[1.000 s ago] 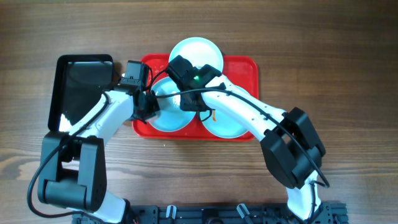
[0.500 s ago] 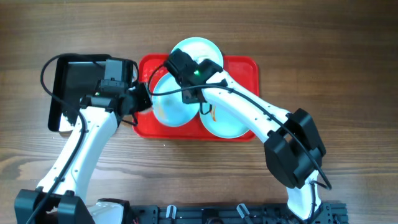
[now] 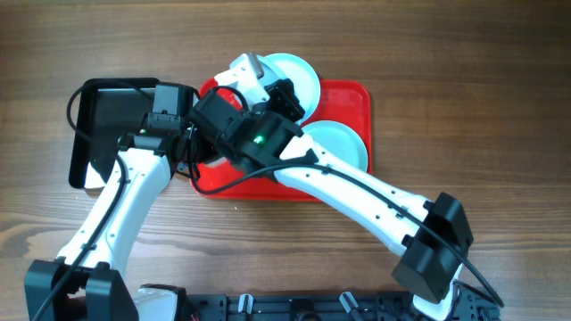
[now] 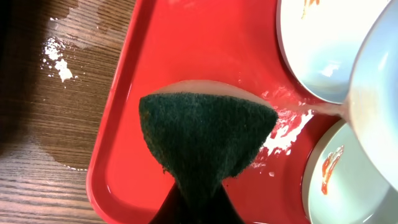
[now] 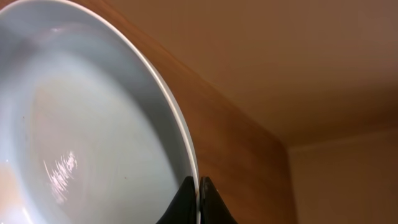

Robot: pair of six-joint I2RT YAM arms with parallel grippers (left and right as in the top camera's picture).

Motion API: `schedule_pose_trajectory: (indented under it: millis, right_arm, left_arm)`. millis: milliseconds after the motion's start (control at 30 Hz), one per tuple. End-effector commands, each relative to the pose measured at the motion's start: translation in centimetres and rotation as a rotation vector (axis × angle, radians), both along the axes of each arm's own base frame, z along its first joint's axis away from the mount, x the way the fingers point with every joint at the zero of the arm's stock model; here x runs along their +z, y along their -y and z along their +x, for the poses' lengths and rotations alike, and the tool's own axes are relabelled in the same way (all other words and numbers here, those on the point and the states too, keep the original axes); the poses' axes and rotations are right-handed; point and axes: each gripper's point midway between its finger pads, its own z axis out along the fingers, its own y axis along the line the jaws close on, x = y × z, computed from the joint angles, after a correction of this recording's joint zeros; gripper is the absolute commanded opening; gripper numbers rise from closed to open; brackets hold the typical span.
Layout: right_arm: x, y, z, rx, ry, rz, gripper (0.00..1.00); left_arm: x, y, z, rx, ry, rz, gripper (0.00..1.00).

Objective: Clean dirty plates on tray and stack at the side
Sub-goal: 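Lift the cleaned plate with the right gripper and place it right of the tray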

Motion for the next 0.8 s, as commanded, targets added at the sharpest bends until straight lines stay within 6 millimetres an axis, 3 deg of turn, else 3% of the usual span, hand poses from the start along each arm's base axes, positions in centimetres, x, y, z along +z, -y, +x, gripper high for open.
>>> schedule_pose_trajectory:
  millis: [0, 100, 333, 433, 567, 633, 767]
  right_arm:
    - [3.2, 0.3, -0.5, -0.020, 0.101, -0.064, 0.04]
    - [4.5, 0.7, -0.9, -0.045, 0.156, -0.130, 0.04]
    - [4.4, 0.4, -1.0, -0.037, 0.153, -0.118, 0.04]
    - [2.7, -0.7, -1.1, -0.003, 0.094, -0.003, 0.04]
    - [-1.8, -1.1, -1.1, -0.044, -0.112, 0.339, 0.04]
    - [-2.4, 2.0, -0.3, -0.154, -0.194, 0.486, 0.04]
    - [-3.5, 10.8, 2.3, -0.341, -0.431, 0.777, 0.04]
  left_arm:
    - [-0.1, 0.1, 0.1, -0.010, -0.004, -0.011, 0.04]
    - [-0.1, 0.1, 0.1, -0.010, -0.004, -0.011, 0.04]
    - [-0.1, 0.1, 0.1, -0.009, -0.004, -0.011, 0.04]
    - [-0.1, 0.1, 0.1, -0.010, -0.004, -0.011, 0.04]
    - [-0.1, 0.1, 0.1, -0.009, -0.005, -0.011, 0.04]
    - [-0.1, 0.1, 0.1, -0.010, -0.004, -0.011, 0.04]
    - [-0.1, 0.1, 0.1, -0.010, -0.004, -0.011, 0.04]
